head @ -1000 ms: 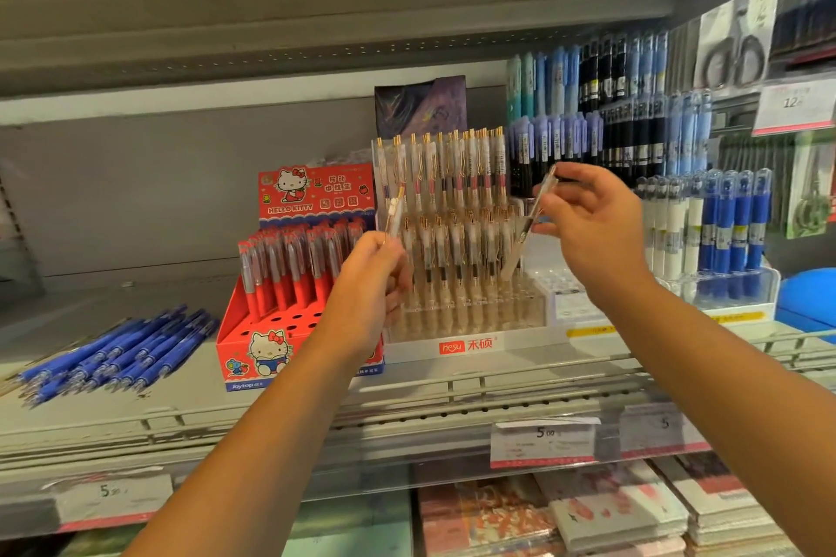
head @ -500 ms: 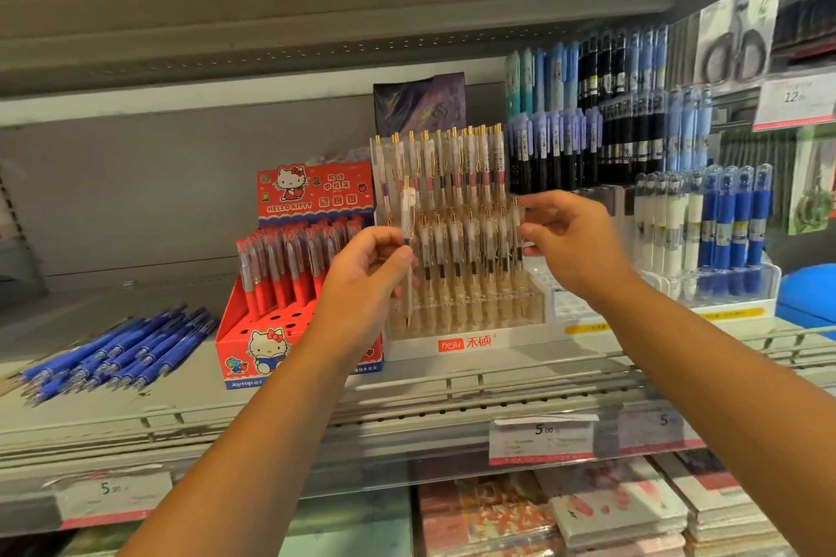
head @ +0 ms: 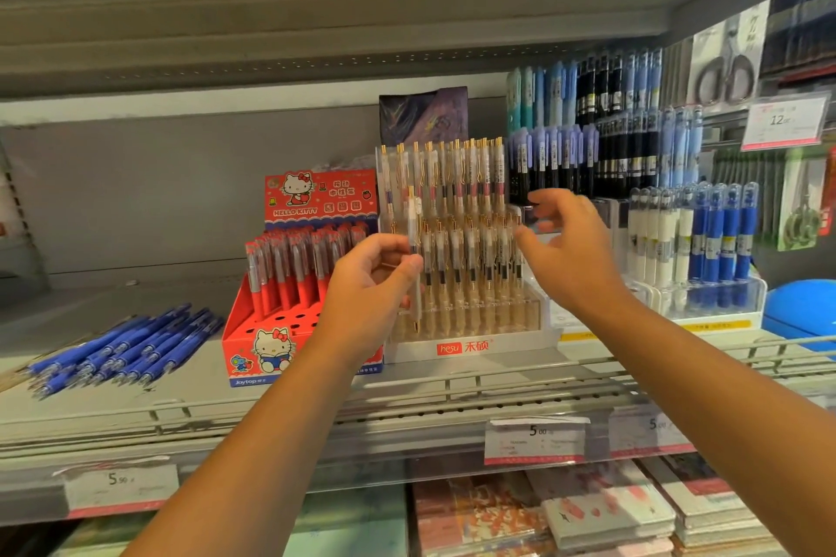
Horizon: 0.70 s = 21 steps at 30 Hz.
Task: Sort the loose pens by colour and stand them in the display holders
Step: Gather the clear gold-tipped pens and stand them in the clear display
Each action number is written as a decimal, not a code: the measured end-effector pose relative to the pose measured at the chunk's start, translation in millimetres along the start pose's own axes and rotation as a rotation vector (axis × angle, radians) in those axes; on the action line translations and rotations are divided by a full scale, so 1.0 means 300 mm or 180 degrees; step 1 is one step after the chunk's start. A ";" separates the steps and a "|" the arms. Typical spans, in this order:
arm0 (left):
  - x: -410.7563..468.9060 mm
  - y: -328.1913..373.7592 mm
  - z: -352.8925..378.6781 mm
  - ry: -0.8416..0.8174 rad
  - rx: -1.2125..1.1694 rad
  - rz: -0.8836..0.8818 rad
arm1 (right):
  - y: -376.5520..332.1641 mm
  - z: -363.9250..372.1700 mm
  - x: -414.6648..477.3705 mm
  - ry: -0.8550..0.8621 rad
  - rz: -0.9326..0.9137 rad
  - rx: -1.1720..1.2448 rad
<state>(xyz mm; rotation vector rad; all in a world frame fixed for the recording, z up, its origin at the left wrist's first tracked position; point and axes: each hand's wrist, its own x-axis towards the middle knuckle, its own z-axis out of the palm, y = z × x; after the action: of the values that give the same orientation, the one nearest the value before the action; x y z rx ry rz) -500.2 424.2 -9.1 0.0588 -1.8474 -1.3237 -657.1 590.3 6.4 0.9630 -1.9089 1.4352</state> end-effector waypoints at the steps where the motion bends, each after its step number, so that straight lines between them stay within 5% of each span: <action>1: -0.001 0.001 0.001 -0.0022 0.0014 0.0009 | -0.026 -0.001 -0.007 0.0000 -0.0102 0.0156; 7: -0.011 0.007 0.020 -0.0210 0.0378 0.0192 | -0.193 0.059 -0.064 -0.0794 -0.0032 0.1362; 13: -0.022 0.016 0.028 -0.0241 0.0785 0.0562 | -0.236 0.099 -0.069 -0.0674 0.0200 0.1534; 18: 0.027 0.030 -0.031 -0.0244 0.2583 0.1711 | -0.227 0.110 -0.059 -0.0453 0.0274 0.1685; 21: 0.093 0.040 -0.070 -0.0309 0.3303 0.1639 | -0.224 0.125 -0.057 -0.0319 0.0230 0.1747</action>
<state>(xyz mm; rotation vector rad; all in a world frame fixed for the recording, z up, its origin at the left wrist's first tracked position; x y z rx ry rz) -499.8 400.3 19.0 0.0552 -2.2410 0.0523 -593.2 546.6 20.6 1.2343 -1.6555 2.0462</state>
